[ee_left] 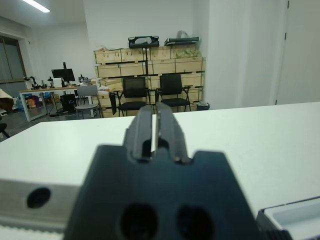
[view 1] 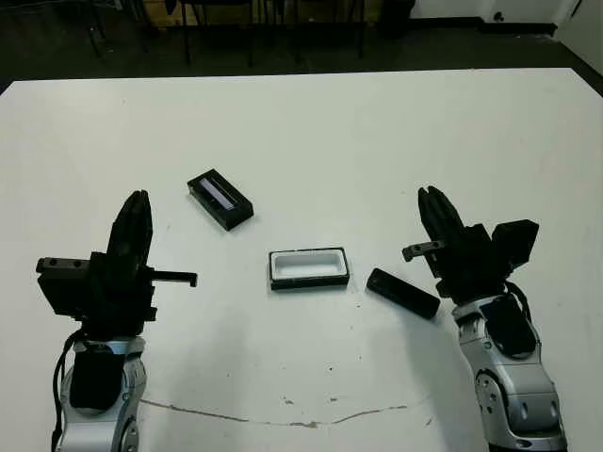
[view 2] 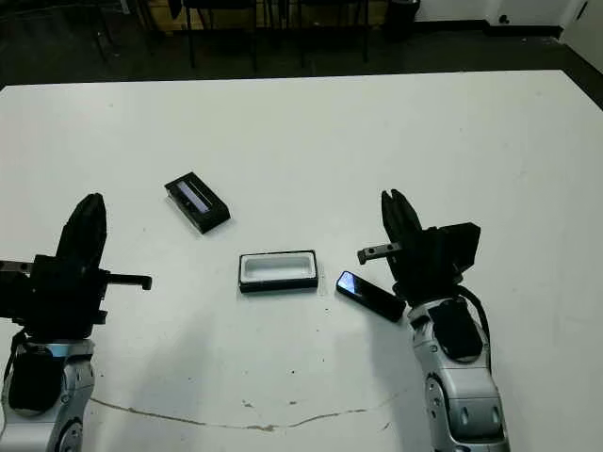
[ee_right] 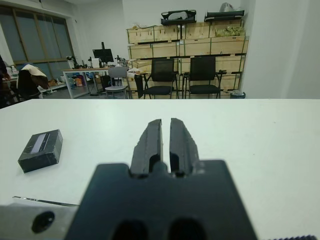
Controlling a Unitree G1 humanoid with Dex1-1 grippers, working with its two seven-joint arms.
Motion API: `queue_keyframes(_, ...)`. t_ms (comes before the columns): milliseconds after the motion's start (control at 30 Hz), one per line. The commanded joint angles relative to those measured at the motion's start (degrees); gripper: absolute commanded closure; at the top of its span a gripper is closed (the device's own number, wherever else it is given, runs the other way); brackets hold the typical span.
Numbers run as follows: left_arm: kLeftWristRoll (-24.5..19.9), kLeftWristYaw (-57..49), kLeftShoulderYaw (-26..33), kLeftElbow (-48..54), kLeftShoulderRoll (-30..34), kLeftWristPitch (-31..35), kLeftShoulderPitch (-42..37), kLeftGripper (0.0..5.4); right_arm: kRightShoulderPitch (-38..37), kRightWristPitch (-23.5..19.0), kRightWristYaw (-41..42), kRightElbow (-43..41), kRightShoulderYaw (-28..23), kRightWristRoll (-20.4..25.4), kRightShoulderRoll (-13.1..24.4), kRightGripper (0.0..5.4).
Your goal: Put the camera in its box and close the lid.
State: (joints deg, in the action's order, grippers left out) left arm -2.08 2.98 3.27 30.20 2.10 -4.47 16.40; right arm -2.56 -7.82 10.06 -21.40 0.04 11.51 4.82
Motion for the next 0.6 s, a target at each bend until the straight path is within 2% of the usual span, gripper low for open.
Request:
queue_keyframes(33,0.36,-0.29,-0.26,-0.32,-0.1,0.43,1.38,5.39,-0.21,-1.55,0.05,-0.05,-0.04,0.0,0.54,5.4)
queue_keyframes(267,0.5,-0.35,-0.28,-1.19,0.28,0.83,-0.13,5.39,2.62,-1.5,1.04,2.82,-0.09,-0.09,0.91,5.4)
queue_keyframes(400,0.59,-0.37,0.22,-0.83,0.43,0.5,1.02,5.39,2.31,-4.03,2.67,1.13,-0.44,1.86,1.91,5.4)
queue_keyframes(600,-0.6,0.08,0.27,0.72,0.07,-0.19,3.55,5.39,2.01,-4.9,8.14,-1.43,-3.06,3.62,7.99,5.4)
